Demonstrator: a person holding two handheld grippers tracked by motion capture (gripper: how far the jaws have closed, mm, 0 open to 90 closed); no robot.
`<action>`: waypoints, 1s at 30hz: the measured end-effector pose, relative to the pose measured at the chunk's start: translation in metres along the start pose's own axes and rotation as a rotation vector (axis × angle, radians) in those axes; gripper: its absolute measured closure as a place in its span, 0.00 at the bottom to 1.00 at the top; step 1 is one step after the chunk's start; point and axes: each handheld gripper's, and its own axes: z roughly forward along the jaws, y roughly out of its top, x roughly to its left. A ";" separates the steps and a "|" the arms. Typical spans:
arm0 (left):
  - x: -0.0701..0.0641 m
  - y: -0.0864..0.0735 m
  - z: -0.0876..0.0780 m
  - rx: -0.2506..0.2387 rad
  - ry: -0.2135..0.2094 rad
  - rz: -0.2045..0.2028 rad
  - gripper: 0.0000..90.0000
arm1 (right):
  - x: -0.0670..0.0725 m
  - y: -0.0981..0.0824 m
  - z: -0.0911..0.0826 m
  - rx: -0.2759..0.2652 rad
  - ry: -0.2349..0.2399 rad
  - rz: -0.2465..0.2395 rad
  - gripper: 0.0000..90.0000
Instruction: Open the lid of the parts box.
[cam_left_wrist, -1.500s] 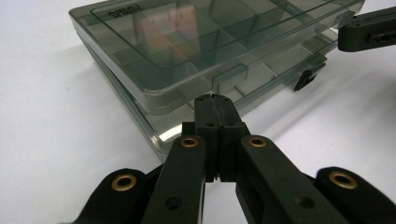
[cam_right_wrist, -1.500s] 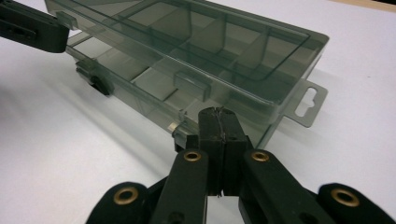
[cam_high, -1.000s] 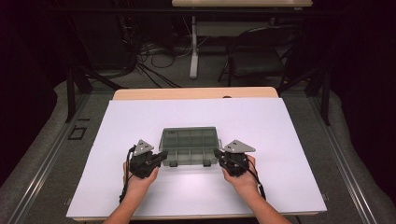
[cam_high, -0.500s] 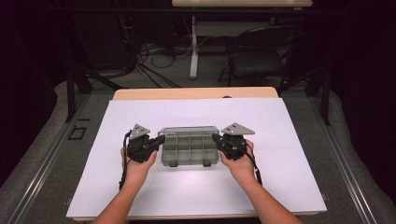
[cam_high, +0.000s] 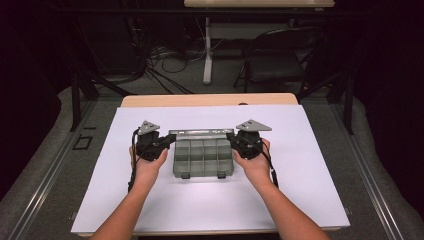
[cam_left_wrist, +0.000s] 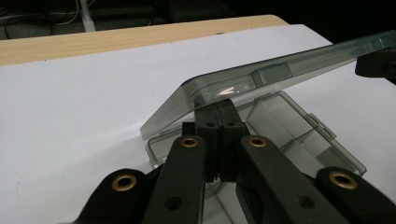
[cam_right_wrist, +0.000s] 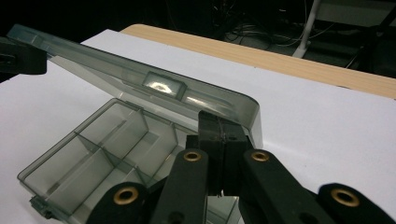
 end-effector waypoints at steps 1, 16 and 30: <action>0.000 0.001 0.000 0.003 0.003 0.005 1.00 | -0.001 0.001 0.001 -0.002 -0.004 0.002 1.00; 0.004 0.011 0.005 -0.016 0.015 0.001 1.00 | -0.005 0.011 0.004 -0.020 -0.010 0.006 0.99; 0.003 0.014 0.006 -0.020 0.026 0.008 1.00 | -0.004 -0.006 -0.012 -0.049 -0.047 -0.064 0.83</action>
